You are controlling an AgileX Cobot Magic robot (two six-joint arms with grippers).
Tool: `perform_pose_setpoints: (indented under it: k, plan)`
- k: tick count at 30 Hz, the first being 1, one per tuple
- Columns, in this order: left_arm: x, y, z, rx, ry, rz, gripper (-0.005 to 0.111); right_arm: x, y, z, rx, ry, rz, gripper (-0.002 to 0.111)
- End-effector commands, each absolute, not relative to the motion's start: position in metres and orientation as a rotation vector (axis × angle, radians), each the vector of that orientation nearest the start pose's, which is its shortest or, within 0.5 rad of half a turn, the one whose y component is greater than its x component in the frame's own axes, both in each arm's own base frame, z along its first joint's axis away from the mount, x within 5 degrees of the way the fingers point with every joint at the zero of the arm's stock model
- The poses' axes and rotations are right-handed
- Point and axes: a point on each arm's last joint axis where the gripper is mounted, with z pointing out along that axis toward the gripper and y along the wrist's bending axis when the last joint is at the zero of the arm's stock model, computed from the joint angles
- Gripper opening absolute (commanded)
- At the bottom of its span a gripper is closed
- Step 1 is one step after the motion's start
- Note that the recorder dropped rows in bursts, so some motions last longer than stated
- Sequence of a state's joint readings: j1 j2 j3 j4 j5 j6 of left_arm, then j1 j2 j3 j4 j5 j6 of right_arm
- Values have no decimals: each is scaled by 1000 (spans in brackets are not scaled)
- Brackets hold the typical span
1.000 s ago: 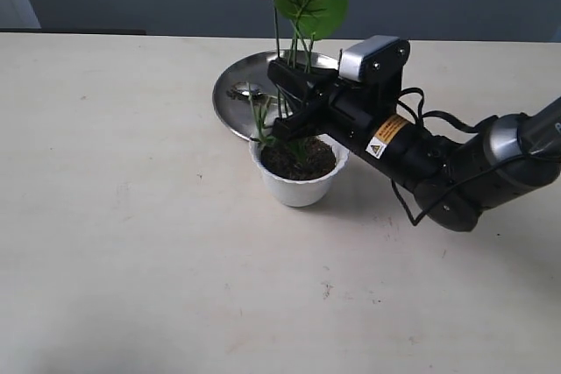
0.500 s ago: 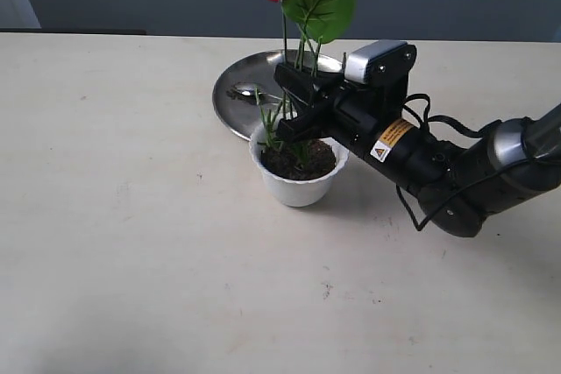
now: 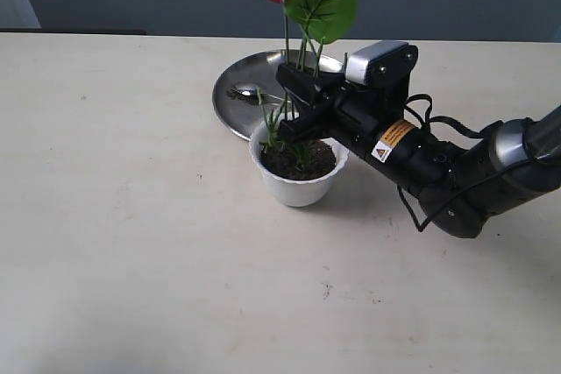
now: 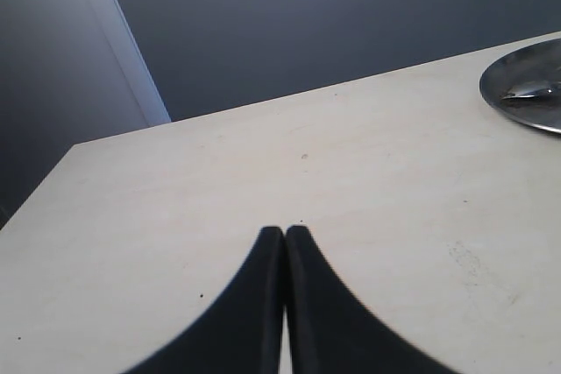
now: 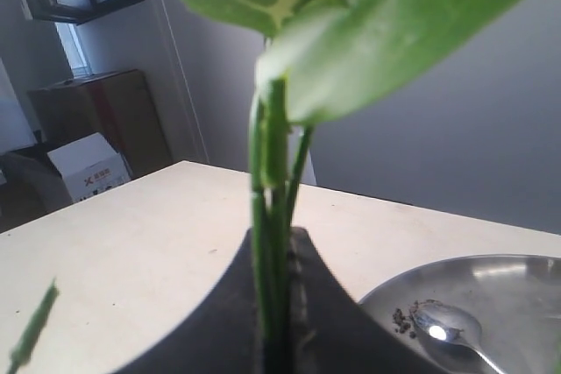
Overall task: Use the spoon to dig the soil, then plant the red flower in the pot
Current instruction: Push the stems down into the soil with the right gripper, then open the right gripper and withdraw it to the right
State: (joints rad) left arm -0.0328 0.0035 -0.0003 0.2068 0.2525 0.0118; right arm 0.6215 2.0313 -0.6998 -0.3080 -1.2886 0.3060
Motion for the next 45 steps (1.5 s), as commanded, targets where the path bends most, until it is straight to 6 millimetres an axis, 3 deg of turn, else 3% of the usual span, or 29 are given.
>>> perform_pose_setpoints:
  k: [1, 25, 28, 29, 31, 32, 40, 45]
  plan:
    - [55, 3, 192, 171, 1717, 172, 0, 260, 218, 98, -651, 1717, 805, -1]
    - [55, 3, 192, 171, 1717, 172, 0, 253, 212, 100, -605, 1682, 825, 0]
    - [55, 3, 192, 171, 1717, 172, 0, 252, 210, 98, -606, 1691, 822, 12]
    - [55, 3, 192, 171, 1717, 172, 0, 252, 210, 98, -606, 1691, 822, 29]
    - [55, 3, 192, 171, 1717, 172, 0, 252, 210, 98, -606, 1691, 822, 52]
    - [55, 3, 192, 171, 1717, 172, 0, 252, 210, 98, -606, 1691, 822, 55]
    - [55, 3, 192, 171, 1717, 172, 0, 251, 210, 103, -608, 1678, 825, 56]
    - [55, 3, 192, 171, 1717, 172, 0, 243, 199, 108, -596, 1681, 764, 56]
